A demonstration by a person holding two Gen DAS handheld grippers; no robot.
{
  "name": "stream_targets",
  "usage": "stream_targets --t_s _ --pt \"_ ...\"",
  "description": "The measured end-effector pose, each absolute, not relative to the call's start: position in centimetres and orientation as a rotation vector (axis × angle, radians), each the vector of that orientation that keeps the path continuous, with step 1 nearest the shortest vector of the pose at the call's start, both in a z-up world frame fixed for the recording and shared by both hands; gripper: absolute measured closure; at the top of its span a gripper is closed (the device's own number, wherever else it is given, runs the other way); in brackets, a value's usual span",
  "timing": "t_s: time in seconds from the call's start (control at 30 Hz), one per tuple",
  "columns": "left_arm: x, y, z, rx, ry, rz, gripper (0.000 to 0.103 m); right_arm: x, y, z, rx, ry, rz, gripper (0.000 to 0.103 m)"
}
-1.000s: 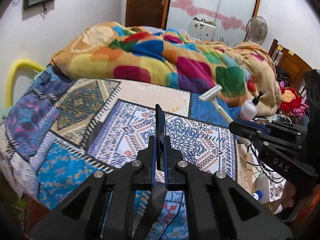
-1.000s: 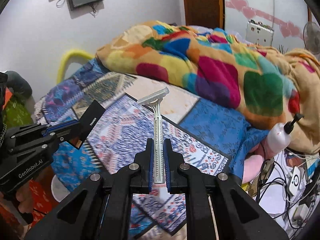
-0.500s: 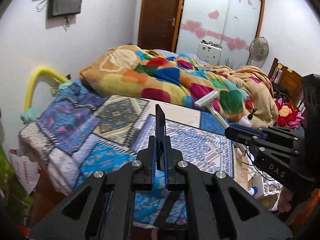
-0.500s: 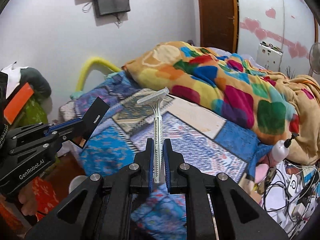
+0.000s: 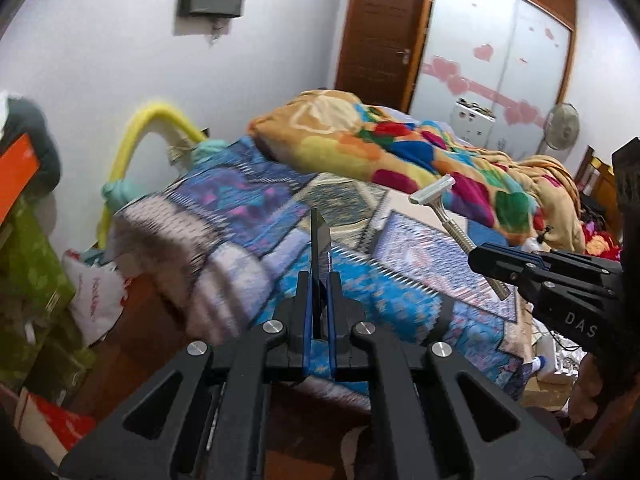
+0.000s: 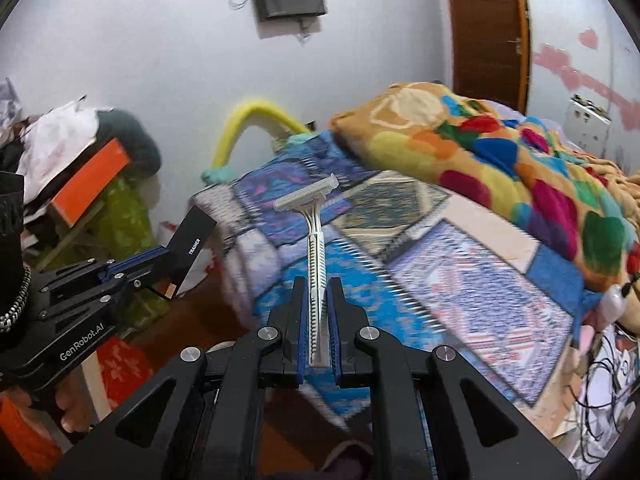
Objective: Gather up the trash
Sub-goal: 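Carry the marker and razor off the bed over the white bucket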
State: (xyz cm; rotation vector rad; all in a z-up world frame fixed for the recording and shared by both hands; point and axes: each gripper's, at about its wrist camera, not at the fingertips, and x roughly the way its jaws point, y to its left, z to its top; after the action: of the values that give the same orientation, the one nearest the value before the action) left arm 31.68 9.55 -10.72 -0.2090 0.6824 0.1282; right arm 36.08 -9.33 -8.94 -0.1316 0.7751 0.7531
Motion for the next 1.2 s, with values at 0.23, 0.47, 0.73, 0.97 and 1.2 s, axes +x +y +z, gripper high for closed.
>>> stream_targets --t_s 0.23,0.47,0.73,0.97,1.2 --pt "27.9 15.3 -14.3 -0.218 0.756 0.241 0.098 33.8 -2.9 -11.5 -0.197 0.828 0.855 0.094" --pt "24.8 20.0 -18.6 -0.289 0.828 0.33 0.098 31.8 1.6 -16.3 -0.272 0.937 0.923 0.094" --pt "23.8 23.3 -25.5 -0.369 0.952 0.381 0.098 30.2 5.6 -22.9 -0.393 1.068 0.956 0.094" --pt "24.2 24.9 -31.4 -0.419 1.074 0.393 0.098 30.1 9.4 -27.9 -0.468 1.179 0.988 0.094" --pt "25.0 26.5 -34.7 -0.496 1.131 0.397 0.098 30.8 13.1 -29.1 -0.431 1.236 1.053 0.094"
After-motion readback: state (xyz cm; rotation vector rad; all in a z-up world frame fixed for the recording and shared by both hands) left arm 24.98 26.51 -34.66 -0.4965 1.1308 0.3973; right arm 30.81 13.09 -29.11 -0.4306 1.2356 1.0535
